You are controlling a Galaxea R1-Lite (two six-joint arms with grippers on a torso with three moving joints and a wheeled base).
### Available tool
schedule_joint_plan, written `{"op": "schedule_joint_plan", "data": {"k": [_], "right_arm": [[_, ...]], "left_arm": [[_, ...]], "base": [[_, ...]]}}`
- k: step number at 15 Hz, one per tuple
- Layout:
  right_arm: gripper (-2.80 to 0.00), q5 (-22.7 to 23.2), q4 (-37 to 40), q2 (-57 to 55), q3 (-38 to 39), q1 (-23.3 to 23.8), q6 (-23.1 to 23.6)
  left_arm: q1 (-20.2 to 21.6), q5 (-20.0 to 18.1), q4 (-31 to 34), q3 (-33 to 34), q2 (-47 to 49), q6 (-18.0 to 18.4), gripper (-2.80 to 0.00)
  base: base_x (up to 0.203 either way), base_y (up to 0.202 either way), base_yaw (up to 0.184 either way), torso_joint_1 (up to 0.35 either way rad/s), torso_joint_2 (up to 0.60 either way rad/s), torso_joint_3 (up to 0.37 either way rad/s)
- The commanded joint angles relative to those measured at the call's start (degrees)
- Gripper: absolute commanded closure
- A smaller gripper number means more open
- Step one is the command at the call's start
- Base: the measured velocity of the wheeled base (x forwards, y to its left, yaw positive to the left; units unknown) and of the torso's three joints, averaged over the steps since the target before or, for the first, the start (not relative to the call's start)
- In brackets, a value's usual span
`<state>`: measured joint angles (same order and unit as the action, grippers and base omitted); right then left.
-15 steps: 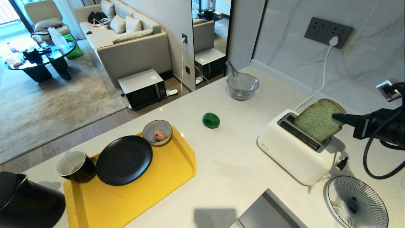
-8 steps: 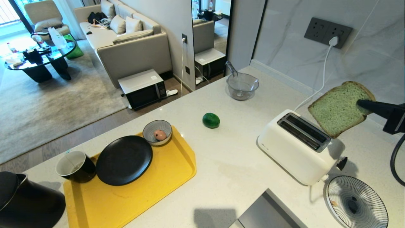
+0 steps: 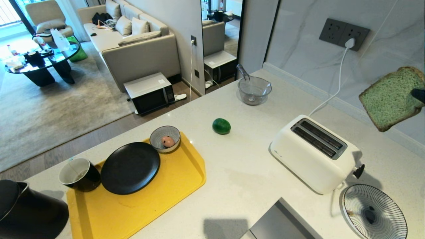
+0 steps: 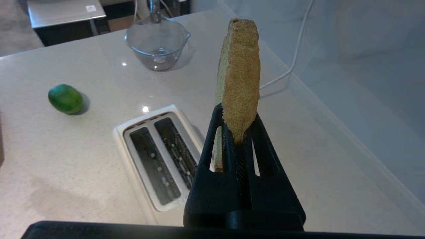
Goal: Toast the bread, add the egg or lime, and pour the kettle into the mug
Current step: Put the baked bread on a plate
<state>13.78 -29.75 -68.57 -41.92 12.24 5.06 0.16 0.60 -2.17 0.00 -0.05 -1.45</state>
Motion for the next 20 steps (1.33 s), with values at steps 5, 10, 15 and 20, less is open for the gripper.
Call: {"op": "schedule_joint_plan", "data": {"k": [5, 10, 15, 20], "right_arm": [[0.00, 0.0, -1.4, 0.9, 0.5, 0.0, 0.3], [0.00, 0.0, -1.4, 0.9, 1.4, 0.0, 1.1], [0.00, 0.0, -1.4, 1.4, 1.8, 0.0, 1.1], [0.00, 0.0, -1.4, 2.0, 2.5, 0.0, 1.1]], "left_arm": [[0.0, 0.0, 0.0, 0.8, -0.1, 0.0, 0.00], [0.0, 0.0, 0.0, 0.8, -0.1, 0.0, 0.00], [0.0, 0.0, 0.0, 0.8, -0.1, 0.0, 0.00], [0.0, 0.0, 0.0, 0.8, -0.1, 0.0, 0.00]], "base": [[0.000, 0.000, 0.000, 0.000, 0.00, 0.000], [0.000, 0.000, 0.000, 0.000, 0.00, 0.000], [0.001, -0.008, 0.136, 0.001, 0.00, 0.004], [0.000, -0.008, 0.173, 0.003, 0.00, 0.003]]}}
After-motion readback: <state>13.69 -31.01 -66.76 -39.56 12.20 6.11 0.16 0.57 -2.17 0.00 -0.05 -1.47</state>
